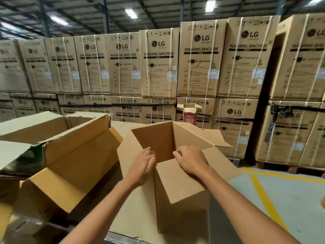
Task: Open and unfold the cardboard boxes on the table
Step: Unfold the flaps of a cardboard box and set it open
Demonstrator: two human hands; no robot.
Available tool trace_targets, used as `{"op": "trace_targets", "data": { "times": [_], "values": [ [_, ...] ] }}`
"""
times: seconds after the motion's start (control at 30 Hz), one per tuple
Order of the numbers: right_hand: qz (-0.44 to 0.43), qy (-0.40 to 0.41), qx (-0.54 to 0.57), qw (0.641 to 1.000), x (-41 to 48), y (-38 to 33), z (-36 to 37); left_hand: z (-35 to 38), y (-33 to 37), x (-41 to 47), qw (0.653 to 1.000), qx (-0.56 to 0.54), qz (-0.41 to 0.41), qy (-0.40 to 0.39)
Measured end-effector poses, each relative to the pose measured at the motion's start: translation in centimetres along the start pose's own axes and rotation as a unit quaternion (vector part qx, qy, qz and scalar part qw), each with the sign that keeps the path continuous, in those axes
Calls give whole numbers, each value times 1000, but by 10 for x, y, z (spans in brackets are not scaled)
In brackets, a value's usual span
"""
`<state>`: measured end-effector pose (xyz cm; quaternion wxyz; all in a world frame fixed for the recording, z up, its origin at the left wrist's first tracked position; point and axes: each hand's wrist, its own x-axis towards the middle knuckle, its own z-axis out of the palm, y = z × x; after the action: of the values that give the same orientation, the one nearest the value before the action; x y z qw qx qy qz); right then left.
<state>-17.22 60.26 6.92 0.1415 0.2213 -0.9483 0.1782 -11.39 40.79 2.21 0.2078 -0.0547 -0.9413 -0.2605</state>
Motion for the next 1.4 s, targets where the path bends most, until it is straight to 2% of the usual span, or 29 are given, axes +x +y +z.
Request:
{"op": "trace_targets", "data": {
  "times": [0.07,0.17,0.27,0.37,0.47,0.53,0.7,0.77,0.87,0.93,1.0,1.13,1.27,1.4],
  "values": [
    [24,39,42,998,-3,0,-3,-19,-16,3,999,-44,-13,-22],
    [151,110,-31,982,-5,12,-13,-44,-24,7,996,-49,-62,-48],
    [273,77,-33,958,-10,32,-23,-58,-10,12,978,-128,-153,-62],
    [312,39,2,949,-12,39,-22,-54,-1,25,931,-187,-309,-55],
    [349,17,25,937,-13,42,-18,-39,-12,32,872,-265,-404,-80],
    [357,11,38,933,-14,41,-15,-34,-13,24,835,-324,-437,-87],
    [356,-7,63,932,-24,29,-25,-33,-7,7,816,-342,-461,-72],
    [360,-13,76,930,-28,29,-30,-37,-11,7,804,-360,-463,-99],
    [365,-2,150,919,-41,28,-24,-14,-67,16,783,-382,-474,-128],
    [368,39,220,902,-56,23,-18,-15,-66,5,768,-422,-465,-125],
    [367,78,274,886,-74,15,-14,-25,-41,-17,770,-450,-439,-113],
    [372,143,371,839,-108,-2,-8,-24,-40,-44,768,-496,-391,-102],
    [401,188,420,792,-132,-34,4,-44,-46,-59,769,-509,-375,-91],
    [416,234,420,772,-148,-87,16,-86,-69,-74,784,-521,-328,-79]
  ]
}}
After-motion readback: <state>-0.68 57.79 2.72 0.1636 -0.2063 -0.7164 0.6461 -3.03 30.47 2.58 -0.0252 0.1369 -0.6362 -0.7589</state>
